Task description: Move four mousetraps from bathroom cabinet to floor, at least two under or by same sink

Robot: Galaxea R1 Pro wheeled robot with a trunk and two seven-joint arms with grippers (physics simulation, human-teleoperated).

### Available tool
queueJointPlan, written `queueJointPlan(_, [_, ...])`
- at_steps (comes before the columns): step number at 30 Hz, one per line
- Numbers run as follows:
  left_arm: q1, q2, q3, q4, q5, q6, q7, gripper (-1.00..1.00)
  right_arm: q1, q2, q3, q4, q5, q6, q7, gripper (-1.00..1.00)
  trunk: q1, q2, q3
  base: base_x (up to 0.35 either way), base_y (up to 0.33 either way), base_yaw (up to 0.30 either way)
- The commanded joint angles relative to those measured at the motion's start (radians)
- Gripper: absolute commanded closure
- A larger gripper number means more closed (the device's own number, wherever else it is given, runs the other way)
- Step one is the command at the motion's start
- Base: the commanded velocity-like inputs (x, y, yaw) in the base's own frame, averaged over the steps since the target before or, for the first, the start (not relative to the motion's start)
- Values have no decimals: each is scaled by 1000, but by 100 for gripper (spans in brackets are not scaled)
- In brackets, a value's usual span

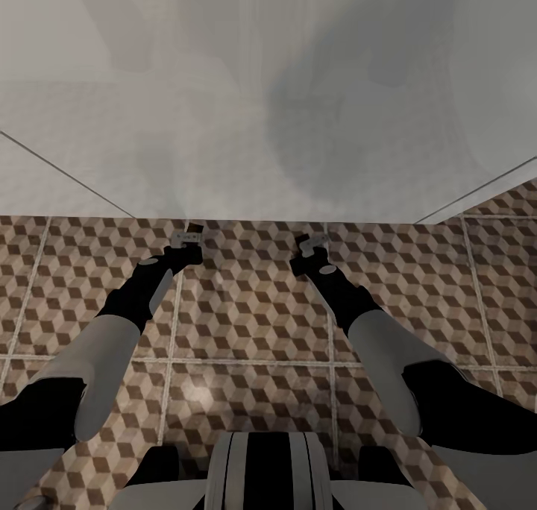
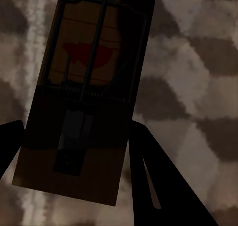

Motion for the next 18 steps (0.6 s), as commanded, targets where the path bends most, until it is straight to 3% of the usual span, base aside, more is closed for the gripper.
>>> queueJointPlan(1, [0,1,-2,-2,-1,6,0,100,0,0,1,-2,11,7,2,-100,0,0,0,0,0,0])
queueJointPlan(18, [0,1,-2,-2,-1,6,0,100,0,0,1,-2,11,7,3,-100,0,0,0,0,0,0])
